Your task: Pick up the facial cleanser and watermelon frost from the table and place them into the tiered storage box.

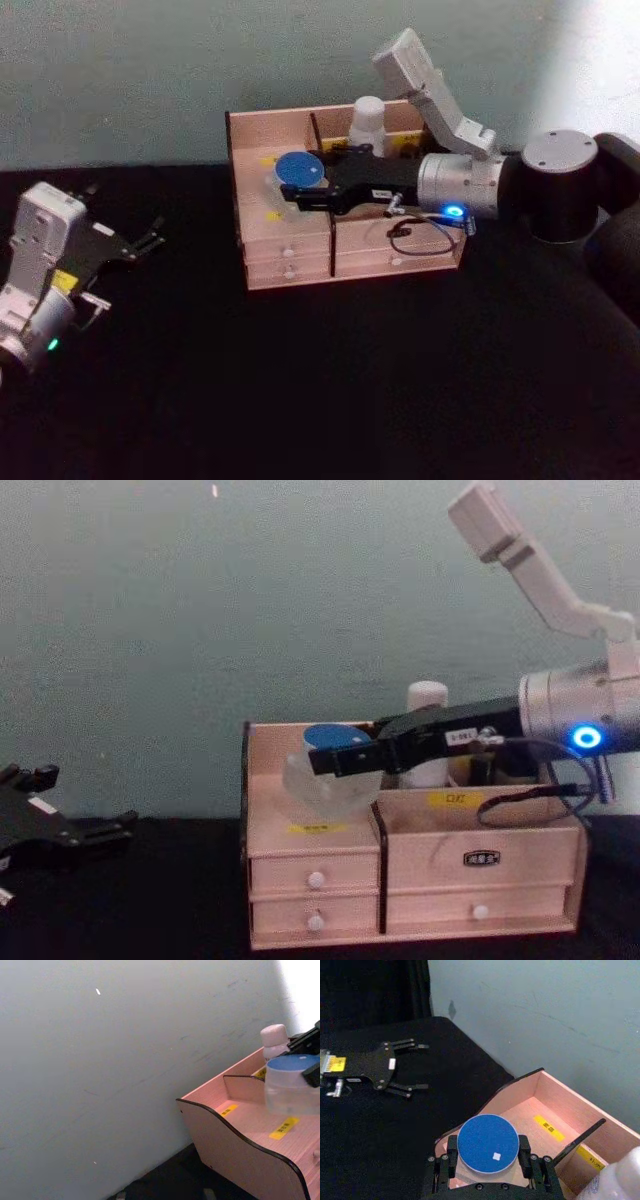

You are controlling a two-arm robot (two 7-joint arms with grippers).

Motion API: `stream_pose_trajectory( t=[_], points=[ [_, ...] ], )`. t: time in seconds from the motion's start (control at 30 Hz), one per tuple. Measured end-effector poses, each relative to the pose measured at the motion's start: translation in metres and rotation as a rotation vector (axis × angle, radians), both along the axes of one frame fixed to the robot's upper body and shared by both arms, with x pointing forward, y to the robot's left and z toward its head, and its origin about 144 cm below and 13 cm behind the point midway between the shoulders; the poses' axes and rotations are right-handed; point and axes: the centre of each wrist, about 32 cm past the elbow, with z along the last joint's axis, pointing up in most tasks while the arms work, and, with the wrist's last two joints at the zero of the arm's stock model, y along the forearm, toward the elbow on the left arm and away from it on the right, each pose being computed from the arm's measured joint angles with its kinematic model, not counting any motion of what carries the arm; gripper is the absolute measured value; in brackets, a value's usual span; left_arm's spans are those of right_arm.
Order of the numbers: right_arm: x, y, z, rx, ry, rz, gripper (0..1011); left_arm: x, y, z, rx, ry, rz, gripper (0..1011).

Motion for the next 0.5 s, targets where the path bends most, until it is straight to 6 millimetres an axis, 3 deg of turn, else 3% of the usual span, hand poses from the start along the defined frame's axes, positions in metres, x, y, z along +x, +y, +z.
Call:
stream_pose_trajectory(
  t=[0.5],
  points=[
    [0.015, 0.012, -0.006, -0.015, 0.025, -0.029, 715, 0.000, 0.000, 0.000, 0.000, 0.000, 0.000, 1001]
  ],
)
